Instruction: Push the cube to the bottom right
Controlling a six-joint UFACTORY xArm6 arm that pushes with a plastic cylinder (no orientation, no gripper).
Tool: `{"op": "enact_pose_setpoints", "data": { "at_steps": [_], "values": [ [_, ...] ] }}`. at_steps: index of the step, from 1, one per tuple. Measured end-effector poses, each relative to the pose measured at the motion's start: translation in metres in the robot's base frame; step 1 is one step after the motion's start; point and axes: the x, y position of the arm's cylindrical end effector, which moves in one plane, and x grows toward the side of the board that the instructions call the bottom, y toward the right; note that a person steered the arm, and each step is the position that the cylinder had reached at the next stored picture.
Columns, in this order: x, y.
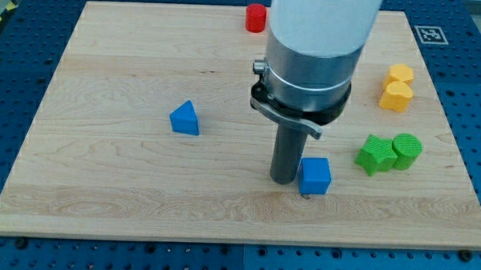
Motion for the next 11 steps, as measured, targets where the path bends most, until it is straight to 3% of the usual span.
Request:
{"op": "enact_pose_setpoints", "data": {
  "at_steps": [1,2,3,5,6,7,8,10,11],
  "values": [
    [-0.008,0.031],
    [0.016,0.101],
    [0.021,0.117],
    [0.034,0.05],
    [0.067,0.059],
    [0.068,0.109],
    [0.054,0.144],
    [0.038,0.107],
    [0.03,0.143]
  ]
}}
